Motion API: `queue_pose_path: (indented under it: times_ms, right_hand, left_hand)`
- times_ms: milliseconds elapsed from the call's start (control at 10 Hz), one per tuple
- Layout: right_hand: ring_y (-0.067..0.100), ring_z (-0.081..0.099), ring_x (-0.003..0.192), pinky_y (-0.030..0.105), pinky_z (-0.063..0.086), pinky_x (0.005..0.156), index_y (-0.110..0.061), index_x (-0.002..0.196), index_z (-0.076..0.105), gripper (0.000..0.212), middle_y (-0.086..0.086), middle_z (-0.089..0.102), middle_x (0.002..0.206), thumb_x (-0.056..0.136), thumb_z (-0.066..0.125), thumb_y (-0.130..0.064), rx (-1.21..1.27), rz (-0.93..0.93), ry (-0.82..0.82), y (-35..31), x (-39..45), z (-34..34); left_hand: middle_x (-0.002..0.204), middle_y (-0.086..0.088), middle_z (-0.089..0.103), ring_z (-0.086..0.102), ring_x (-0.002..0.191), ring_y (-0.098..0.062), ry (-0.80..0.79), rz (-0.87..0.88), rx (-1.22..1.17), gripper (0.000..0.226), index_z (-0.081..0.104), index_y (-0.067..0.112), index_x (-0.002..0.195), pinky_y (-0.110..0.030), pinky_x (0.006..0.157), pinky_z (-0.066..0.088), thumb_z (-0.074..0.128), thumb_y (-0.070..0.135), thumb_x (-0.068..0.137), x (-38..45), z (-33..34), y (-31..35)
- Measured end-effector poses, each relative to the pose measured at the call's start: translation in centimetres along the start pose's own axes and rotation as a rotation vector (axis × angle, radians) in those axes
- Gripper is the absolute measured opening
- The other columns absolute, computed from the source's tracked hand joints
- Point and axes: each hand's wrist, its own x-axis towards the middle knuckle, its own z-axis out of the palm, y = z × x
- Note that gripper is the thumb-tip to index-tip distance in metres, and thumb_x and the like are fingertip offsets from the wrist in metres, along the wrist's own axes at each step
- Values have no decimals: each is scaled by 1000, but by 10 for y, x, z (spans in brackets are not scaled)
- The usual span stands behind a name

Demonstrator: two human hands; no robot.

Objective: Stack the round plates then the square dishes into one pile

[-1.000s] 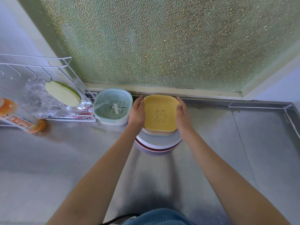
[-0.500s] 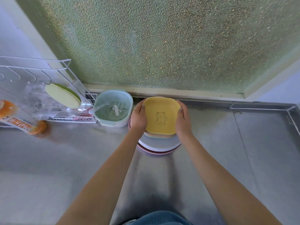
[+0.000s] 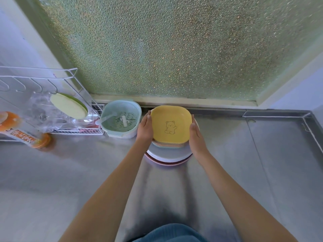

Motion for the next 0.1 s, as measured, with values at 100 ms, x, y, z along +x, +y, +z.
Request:
queue_pose_path:
  times_ms: [100]
  right_hand:
    - [3,21,139,23,12,114,-26,148,19,49,-11,21,154,101,18,-40,72,24,37,-4,-2,-12]
  left_hand:
    - [157,1,22,18,145,-15,17,140,130,54,18,18,149,-30,118,14,39,26,99,-10,-12,9]
